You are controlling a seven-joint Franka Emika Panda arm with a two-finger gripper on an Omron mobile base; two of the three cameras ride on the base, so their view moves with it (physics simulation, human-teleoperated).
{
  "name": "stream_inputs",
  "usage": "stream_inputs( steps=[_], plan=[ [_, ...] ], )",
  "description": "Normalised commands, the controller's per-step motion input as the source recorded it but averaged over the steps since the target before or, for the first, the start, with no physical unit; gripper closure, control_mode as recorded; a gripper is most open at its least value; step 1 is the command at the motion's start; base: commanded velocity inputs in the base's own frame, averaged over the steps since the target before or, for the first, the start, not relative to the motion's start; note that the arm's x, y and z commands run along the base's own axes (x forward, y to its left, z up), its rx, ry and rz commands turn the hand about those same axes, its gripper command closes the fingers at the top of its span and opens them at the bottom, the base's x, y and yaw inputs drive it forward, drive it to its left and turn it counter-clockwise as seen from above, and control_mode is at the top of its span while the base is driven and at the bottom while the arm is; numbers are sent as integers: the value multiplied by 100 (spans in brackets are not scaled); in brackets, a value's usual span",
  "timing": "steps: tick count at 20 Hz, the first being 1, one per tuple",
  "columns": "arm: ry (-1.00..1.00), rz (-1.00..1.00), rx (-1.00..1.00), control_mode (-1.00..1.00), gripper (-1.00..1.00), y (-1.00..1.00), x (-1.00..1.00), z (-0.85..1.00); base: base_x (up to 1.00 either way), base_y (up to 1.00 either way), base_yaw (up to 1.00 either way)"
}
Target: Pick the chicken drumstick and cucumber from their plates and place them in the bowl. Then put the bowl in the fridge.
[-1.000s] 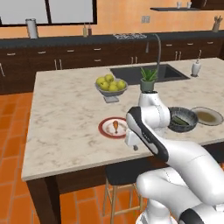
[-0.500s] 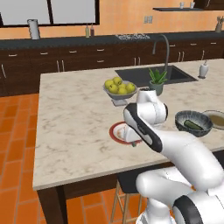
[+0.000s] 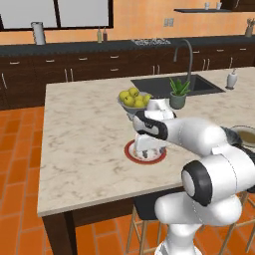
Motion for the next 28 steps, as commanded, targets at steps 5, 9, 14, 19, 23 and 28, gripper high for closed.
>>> stream_inputs(
  steps=[5,9,14,19,23,28],
  plan=[
    [0,0,0,-100,-100,0,100,-47,0,0,0],
    [0,0,0,-100,-100,0,93,-47,0,0,0],
    [0,0,0,-100,-100,0,40,-42,0,0,0],
    [0,0,0,-100,-100,0,19,-51,0,0,0],
    [0,0,0,-100,-100,0,31,-33,0,0,0],
    [0,0,0,-100,100,0,4,-19,0,0,0]
  ],
)
